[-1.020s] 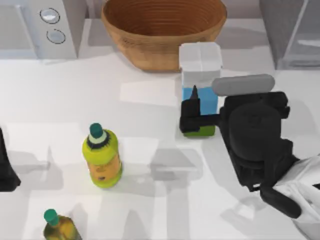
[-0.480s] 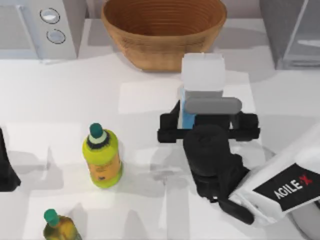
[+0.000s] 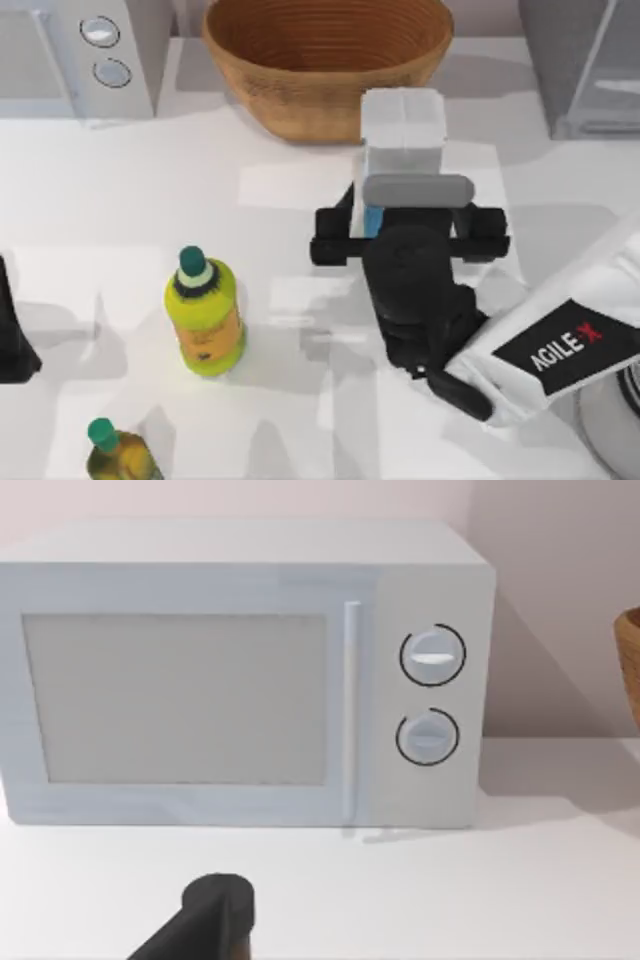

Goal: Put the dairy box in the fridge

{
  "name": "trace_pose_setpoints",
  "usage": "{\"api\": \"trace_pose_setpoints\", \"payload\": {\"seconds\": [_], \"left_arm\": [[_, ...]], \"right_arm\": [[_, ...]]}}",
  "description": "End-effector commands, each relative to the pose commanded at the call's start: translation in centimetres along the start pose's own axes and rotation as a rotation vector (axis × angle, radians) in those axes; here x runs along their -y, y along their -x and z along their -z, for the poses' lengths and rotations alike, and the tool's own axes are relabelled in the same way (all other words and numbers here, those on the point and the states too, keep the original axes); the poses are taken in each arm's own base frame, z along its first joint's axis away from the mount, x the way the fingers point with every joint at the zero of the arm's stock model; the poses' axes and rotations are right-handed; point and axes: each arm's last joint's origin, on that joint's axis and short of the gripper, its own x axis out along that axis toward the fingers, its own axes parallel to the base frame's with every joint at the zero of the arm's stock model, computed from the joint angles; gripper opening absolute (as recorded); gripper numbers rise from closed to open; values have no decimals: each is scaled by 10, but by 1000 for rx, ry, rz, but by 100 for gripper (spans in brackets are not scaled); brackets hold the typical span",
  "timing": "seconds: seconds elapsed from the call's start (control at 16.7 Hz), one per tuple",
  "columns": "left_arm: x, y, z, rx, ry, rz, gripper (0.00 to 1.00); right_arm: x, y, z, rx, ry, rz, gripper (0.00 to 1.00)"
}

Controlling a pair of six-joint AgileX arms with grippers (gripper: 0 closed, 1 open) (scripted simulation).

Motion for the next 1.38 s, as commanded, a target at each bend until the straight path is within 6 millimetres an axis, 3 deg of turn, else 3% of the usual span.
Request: {"api": "trace_pose_setpoints", "payload": {"seconds": [0.18, 0.42, 1.2, 1.38], "left_arm": [[0, 0, 0, 0, 0, 0, 100], [0, 0, 0, 0, 0, 0, 100], [0, 0, 0, 0, 0, 0, 100], [0, 0, 0, 0, 0, 0, 100]], "right_arm": [[1, -21, 0, 0, 0, 0, 100], [1, -24, 1, 0, 0, 0, 100], [1, -24, 1, 0, 0, 0, 2], [1, -24, 1, 0, 0, 0, 0]]}}
